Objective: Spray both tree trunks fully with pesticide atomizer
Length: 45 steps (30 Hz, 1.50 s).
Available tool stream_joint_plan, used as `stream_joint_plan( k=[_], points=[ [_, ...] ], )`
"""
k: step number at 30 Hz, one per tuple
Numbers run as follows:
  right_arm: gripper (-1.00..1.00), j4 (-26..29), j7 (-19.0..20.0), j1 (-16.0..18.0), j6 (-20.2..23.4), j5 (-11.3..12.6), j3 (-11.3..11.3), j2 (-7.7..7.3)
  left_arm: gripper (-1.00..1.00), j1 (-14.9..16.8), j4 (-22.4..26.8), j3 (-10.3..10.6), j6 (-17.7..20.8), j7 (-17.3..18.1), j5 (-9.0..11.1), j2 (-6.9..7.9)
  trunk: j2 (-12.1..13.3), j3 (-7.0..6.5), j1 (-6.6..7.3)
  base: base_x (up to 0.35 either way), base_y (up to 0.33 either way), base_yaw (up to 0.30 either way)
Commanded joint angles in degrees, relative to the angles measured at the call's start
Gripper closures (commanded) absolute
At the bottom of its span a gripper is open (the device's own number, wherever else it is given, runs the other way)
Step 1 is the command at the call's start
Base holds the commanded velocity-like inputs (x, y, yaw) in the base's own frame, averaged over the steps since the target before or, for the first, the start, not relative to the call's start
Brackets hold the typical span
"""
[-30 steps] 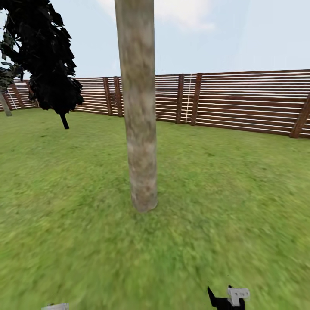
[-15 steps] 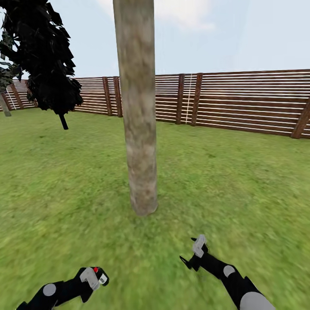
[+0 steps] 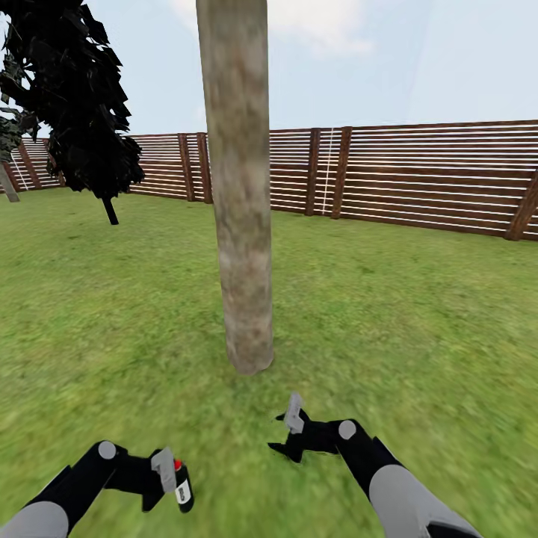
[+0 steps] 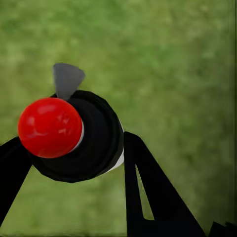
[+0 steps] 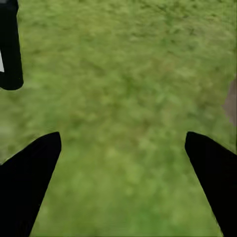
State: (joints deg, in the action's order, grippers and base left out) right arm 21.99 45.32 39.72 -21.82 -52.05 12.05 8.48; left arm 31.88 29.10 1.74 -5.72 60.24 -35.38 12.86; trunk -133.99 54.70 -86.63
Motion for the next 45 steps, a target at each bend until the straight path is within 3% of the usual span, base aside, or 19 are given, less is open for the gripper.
stream_joint_plan(
  k=[1, 8, 14, 19, 21, 28, 35, 39, 45],
  points=[
    [1.0, 0.07, 0.41, 0.47, -0.19, -0.49, 0.37, 0.27, 1.0, 0.09, 0.07, 0.17, -0.55, 0.75, -0.89, 0.13, -0.02, 0.06, 0.01, 0.0, 0.0, 0.0],
    [1.0, -0.38, 4.59, 1.05, -0.24, -0.51, 0.17, 0.46, 1.0, 0.51, 0.42, 1.31, -0.46, 2.31, -3.03, -0.59, -0.02, 0.06, 0.01, 0.0, 0.0, 0.0],
    [1.0, -0.62, 6.21, 1.06, -0.24, -0.58, -0.17, 1.52, 1.0, 0.55, 0.49, 2.01, -0.43, 2.71, -4.37, -3.26, -0.02, 0.06, 0.01, 0.0, 0.0, 0.0],
    [1.0, -0.63, 7.15, 1.06, -0.24, -0.6, -0.18, 1.52, 1.0, 0.63, 1.33, 2.04, -0.35, 3.92, -7.8, -6.14, -0.02, 0.06, 0.01, 0.0, 0.0, 0.0],
    [1.0, -0.66, 7.22, 1.06, -0.24, -0.6, -0.18, 1.52, 1.0, 0.64, 2.42, 2.02, -0.18, 3.98, -8.28, -6.94, -0.02, 0.06, 0.01, 0.0, 0.0, 0.0],
    [1.0, -0.72, 7.38, 1.06, -0.24, -0.6, -0.27, 1.52, 1.0, 0.64, 6.1, 1.95, 4.22, 3.49, -8.45, -8.51, -0.02, 0.06, 0.01, 0.0, 0.0, 0.0],
    [1.0, -0.71, 11.17, 1.06, -0.29, -0.6, -0.48, 1.52, 1.0, 0.49, 6.48, 1.9, 4.5, 1.37, -9.96, -8.93, -0.02, 0.06, 0.01, 0.0, 0.0, 0.0],
    [1.0, -0.64, 11.28, 1.06, -0.32, -0.59, -0.49, 1.52, 1.0, 0.23, 6.49, 2.09, 4.42, -1.59, -10.46, -10.35, -0.02, 0.06, 0.01, 0.0, 0.0, 0.0],
    [1.0, -0.63, 11.28, 1.06, -0.32, -0.52, -0.53, 1.52, 1.0, 0.35, 6.49, 2.12, 4.41, -2.1, -10.48, -11.73, -0.02, 0.06, 0.01, 0.0, 0.0, 0.0]
  ],
)
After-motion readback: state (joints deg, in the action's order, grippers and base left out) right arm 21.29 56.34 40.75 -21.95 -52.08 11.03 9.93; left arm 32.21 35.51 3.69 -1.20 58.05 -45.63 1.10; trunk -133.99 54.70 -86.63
